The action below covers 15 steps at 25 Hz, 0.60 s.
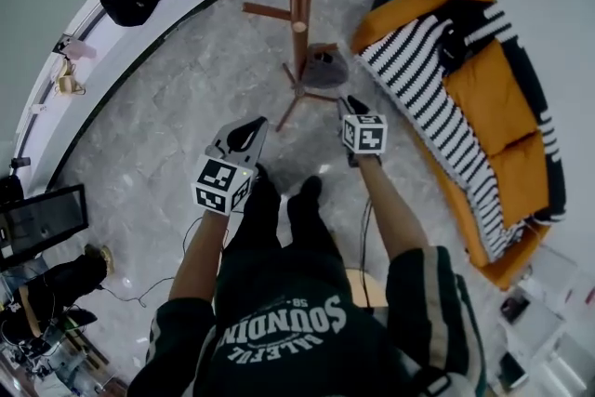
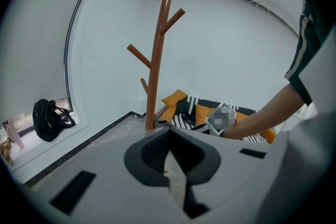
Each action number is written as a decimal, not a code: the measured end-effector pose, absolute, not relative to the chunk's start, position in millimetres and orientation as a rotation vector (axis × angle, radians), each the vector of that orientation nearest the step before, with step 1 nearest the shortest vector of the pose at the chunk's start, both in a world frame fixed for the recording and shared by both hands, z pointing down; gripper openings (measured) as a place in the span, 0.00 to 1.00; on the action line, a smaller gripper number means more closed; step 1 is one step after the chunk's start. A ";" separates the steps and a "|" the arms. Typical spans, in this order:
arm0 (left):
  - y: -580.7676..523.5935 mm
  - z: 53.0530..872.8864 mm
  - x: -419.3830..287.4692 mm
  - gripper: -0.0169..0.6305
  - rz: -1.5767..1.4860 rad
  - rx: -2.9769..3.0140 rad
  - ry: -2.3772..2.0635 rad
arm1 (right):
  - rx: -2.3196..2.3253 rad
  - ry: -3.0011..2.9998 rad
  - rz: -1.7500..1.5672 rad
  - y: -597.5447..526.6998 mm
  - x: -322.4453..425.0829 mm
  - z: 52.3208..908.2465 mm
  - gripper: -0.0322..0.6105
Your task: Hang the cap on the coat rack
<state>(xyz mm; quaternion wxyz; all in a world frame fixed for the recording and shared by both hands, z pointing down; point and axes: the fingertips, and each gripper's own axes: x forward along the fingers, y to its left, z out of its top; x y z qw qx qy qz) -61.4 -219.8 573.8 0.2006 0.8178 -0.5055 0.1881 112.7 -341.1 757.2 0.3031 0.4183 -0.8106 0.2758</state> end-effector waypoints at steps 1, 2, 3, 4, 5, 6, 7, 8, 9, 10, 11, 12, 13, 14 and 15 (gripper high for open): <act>-221.1 571.8 -58.9 0.02 0.522 2.297 -1.409 | 1.118 -2.166 0.726 -338.6 113.1 748.9 0.16; -222.5 569.7 -56.6 0.02 0.519 2.309 -1.406 | 1.125 -2.191 0.720 -336.4 112.2 739.0 0.14; -223.8 567.3 -54.7 0.02 0.515 2.319 -1.404 | 1.130 -2.221 0.711 -334.1 110.5 728.1 0.12; -224.8 564.5 -53.1 0.02 0.511 2.329 -1.402 | 1.135 -2.251 0.700 -332.0 108.7 716.9 0.10; -225.7 561.6 -51.8 0.02 0.505 2.338 -1.401 | 1.140 -2.280 0.686 -330.1 107.1 705.6 0.09; -226.4 558.6 -50.6 0.02 0.500 2.346 -1.401 | 1.144 -2.309 0.672 -328.3 105.7 694.0 0.07; -226.7 555.9 -49.3 0.02 0.495 2.353 -1.401 | 1.146 -2.339 0.659 -326.1 104.2 682.1 0.06; -226.8 553.3 -48.0 0.02 0.489 2.359 -1.400 | 1.146 -2.369 0.646 -323.4 102.7 669.7 0.05; -227.0 550.5 -46.5 0.02 0.481 2.364 -1.400 | 1.144 -2.398 0.631 -320.7 101.2 657.5 0.05; -227.9 547.3 -45.0 0.02 0.472 2.371 -1.400 | 1.143 -2.425 0.611 -318.7 100.0 645.6 0.05; -229.5 544.0 -43.7 0.02 0.463 2.378 -1.401 | 1.143 -2.449 0.586 -317.4 98.9 633.8 0.05; -230.9 540.8 -42.7 0.02 0.456 2.385 -1.401 | 1.145 -2.473 0.560 -316.0 98.0 622.3 0.05; -231.8 537.9 -41.8 0.02 0.452 2.391 -1.401 | 1.148 -2.496 0.538 -314.0 97.1 611.1 0.05; -232.2 534.9 -41.2 0.02 0.447 2.397 -1.402 | 1.152 -2.518 0.520 -311.6 96.7 600.6 0.05; -232.4 531.7 -40.7 0.02 0.442 2.403 -1.404 | 1.155 -2.537 0.505 -309.0 96.6 590.8 0.05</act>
